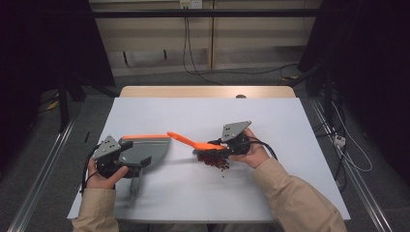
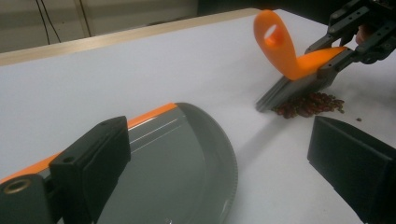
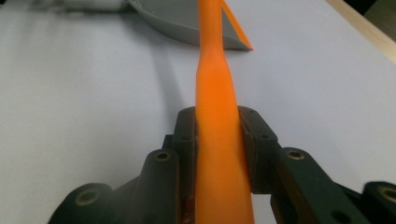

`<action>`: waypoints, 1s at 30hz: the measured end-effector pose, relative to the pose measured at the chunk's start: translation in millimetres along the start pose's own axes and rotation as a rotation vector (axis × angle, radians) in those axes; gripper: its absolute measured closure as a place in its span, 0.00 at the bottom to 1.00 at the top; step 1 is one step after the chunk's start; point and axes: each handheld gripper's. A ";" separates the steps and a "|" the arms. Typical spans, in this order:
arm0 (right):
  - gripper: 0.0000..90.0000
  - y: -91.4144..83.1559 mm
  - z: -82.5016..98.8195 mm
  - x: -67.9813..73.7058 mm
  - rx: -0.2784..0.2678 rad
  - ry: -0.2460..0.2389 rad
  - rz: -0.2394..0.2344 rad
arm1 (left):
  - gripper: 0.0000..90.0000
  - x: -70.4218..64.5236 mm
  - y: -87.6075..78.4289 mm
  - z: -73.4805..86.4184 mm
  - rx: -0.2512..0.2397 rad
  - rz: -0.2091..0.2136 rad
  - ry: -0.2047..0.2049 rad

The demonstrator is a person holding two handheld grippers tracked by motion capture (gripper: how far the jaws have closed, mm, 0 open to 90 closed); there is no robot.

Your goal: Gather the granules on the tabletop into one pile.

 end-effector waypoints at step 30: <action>0.79 -9.2 15.7 24.2 -0.118 0.189 -0.147 | 0.07 2.1 -0.5 0.9 0.001 -0.004 -0.009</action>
Point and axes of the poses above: each handheld gripper's, and its own axes: y roughly forward along the jaws, z roughly out of its underside, x roughly to its left, and after that the axes turned 2 degrees about z, right-handed
